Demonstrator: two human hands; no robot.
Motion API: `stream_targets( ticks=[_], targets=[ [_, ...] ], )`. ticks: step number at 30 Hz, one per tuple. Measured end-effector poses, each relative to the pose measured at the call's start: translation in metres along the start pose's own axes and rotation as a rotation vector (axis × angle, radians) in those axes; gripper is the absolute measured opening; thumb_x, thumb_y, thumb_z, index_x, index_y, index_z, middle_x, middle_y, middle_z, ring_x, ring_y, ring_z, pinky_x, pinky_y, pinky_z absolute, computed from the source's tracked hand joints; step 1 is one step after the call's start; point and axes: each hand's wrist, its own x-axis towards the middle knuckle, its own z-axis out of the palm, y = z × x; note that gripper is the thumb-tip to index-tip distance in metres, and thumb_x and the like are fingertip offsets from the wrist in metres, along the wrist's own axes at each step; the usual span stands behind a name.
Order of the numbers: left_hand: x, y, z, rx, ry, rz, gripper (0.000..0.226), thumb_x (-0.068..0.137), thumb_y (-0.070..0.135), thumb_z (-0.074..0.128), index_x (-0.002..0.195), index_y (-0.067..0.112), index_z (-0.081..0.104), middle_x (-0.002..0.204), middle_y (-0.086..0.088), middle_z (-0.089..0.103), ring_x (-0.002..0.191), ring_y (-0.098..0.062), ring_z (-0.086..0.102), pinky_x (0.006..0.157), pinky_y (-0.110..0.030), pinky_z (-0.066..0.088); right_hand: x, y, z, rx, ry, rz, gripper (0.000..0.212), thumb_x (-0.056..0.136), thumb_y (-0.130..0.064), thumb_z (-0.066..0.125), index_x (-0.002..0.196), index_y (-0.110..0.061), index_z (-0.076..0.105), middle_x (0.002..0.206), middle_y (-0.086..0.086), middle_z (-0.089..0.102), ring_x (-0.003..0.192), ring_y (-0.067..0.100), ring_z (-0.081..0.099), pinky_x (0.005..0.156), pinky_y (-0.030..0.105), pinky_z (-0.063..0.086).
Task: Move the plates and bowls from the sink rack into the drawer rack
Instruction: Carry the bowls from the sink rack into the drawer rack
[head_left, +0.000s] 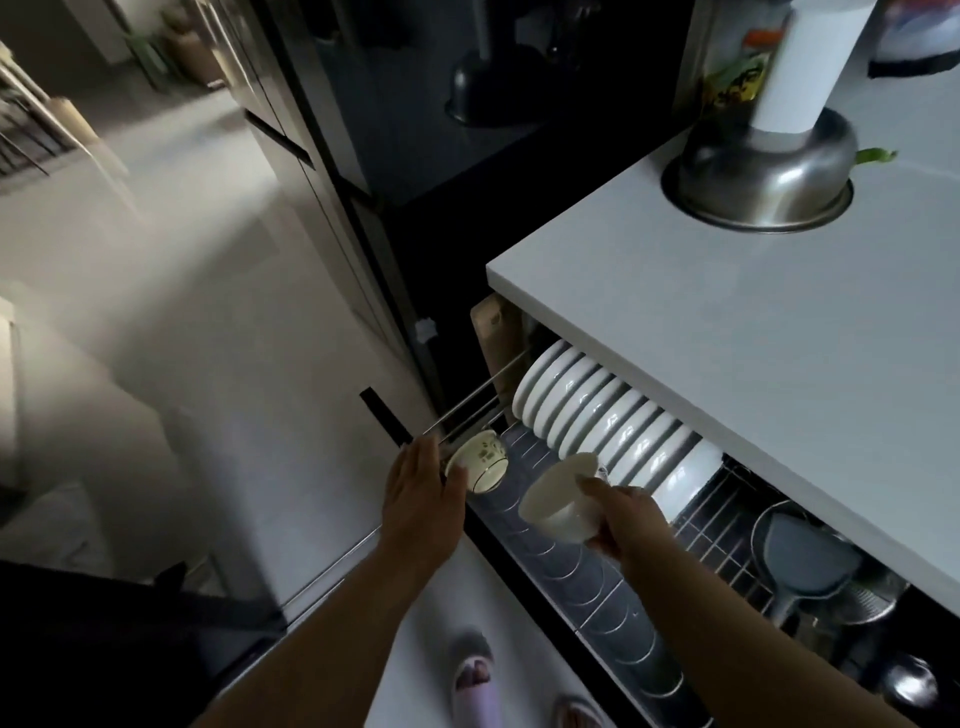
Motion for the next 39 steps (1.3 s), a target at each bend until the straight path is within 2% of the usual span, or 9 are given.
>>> stream_targets(
  ticks=[3, 6, 11, 17, 19, 21, 24, 29, 39],
  targets=[
    [0.027, -0.017, 0.003, 0.117, -0.06, 0.02, 0.062, 0.102, 0.044, 0.027, 0.154, 0.016, 0.008, 0.163, -0.006, 0.005, 0.149, -0.018, -0.002, 0.12, -0.034, 0.0, 0.028, 0.006, 0.024, -0.056, 0.049, 0.037, 0.046, 0.078, -0.032, 0.076, 0.105, -0.001, 0.056, 0.092, 0.02, 0.067, 0.068, 0.029, 0.065, 0.049, 0.029, 0.055],
    [0.052, -0.033, 0.002, 0.213, -0.088, 0.068, 0.064, 0.101, 0.048, 0.023, 0.155, 0.02, 0.003, 0.163, -0.003, -0.001, 0.148, -0.015, -0.008, 0.121, -0.038, -0.004, 0.052, 0.016, 0.048, -0.112, 0.099, 0.082, 0.042, 0.076, -0.034, 0.077, 0.1, -0.005, 0.057, 0.092, 0.015, 0.065, 0.081, 0.03, 0.065, 0.069, 0.041, 0.059],
    [0.089, -0.055, -0.001, 0.366, -0.12, 0.23, 0.066, 0.097, 0.049, 0.015, 0.154, 0.018, 0.001, 0.163, -0.004, -0.003, 0.147, -0.015, -0.012, 0.119, -0.038, -0.01, 0.087, 0.029, 0.082, -0.222, 0.183, 0.136, 0.064, 0.07, -0.043, 0.078, 0.113, -0.002, 0.055, 0.09, 0.013, 0.066, 0.072, 0.023, 0.063, 0.048, 0.027, 0.05],
    [0.126, -0.068, 0.0, 0.551, -0.154, 0.391, 0.072, 0.09, 0.05, -0.004, 0.153, 0.016, -0.006, 0.162, -0.003, -0.01, 0.143, -0.013, -0.025, 0.114, -0.038, -0.015, 0.114, 0.034, 0.114, -0.368, 0.224, 0.201, 0.075, 0.064, -0.051, 0.077, 0.117, -0.005, 0.052, 0.092, 0.009, 0.064, 0.073, 0.02, 0.063, 0.066, 0.037, 0.06],
    [0.136, -0.068, 0.003, 0.575, -0.164, 0.424, 0.076, 0.086, 0.052, -0.009, 0.152, 0.016, -0.007, 0.161, -0.003, -0.01, 0.143, -0.015, -0.026, 0.114, -0.039, -0.016, 0.123, 0.034, 0.121, -0.389, 0.22, 0.218, 0.083, 0.062, -0.051, 0.078, 0.123, -0.003, 0.05, 0.096, 0.01, 0.065, 0.074, 0.022, 0.064, 0.059, 0.035, 0.059],
    [0.142, -0.07, 0.007, 0.594, -0.182, 0.444, 0.076, 0.086, 0.05, -0.009, 0.152, 0.015, -0.006, 0.162, -0.005, -0.008, 0.144, -0.015, -0.024, 0.115, -0.04, -0.014, 0.13, 0.034, 0.127, -0.387, 0.227, 0.22, 0.087, 0.065, -0.047, 0.078, 0.131, -0.002, 0.044, 0.101, 0.014, 0.065, 0.07, 0.022, 0.064, 0.041, 0.024, 0.051],
    [0.146, -0.075, 0.01, 0.615, -0.182, 0.465, 0.073, 0.089, 0.046, 0.0, 0.154, 0.012, 0.004, 0.162, -0.006, 0.002, 0.147, -0.018, -0.014, 0.118, -0.046, -0.005, 0.139, 0.035, 0.133, -0.399, 0.233, 0.248, 0.082, 0.07, -0.041, 0.078, 0.131, 0.001, 0.044, 0.091, 0.012, 0.065, 0.062, 0.02, 0.062, 0.036, 0.019, 0.044],
    [0.15, -0.081, 0.015, 0.592, -0.12, 0.507, 0.061, 0.094, 0.036, 0.027, 0.146, 0.006, 0.036, 0.151, -0.011, 0.038, 0.146, -0.024, 0.022, 0.114, -0.055, 0.025, 0.155, 0.039, 0.144, -0.467, 0.211, 0.286, 0.083, 0.059, -0.055, 0.074, 0.12, -0.001, 0.055, 0.091, 0.013, 0.069, 0.074, 0.027, 0.069, 0.051, 0.028, 0.054],
    [0.151, -0.082, 0.017, 0.593, -0.106, 0.517, 0.061, 0.092, 0.036, 0.031, 0.145, 0.006, 0.037, 0.149, -0.009, 0.043, 0.145, -0.023, 0.026, 0.112, -0.052, 0.019, 0.158, 0.041, 0.157, -0.459, 0.216, 0.292, 0.088, 0.069, -0.051, 0.076, 0.13, 0.002, 0.043, 0.1, 0.015, 0.067, 0.088, 0.029, 0.067, 0.066, 0.035, 0.057]
  ],
)
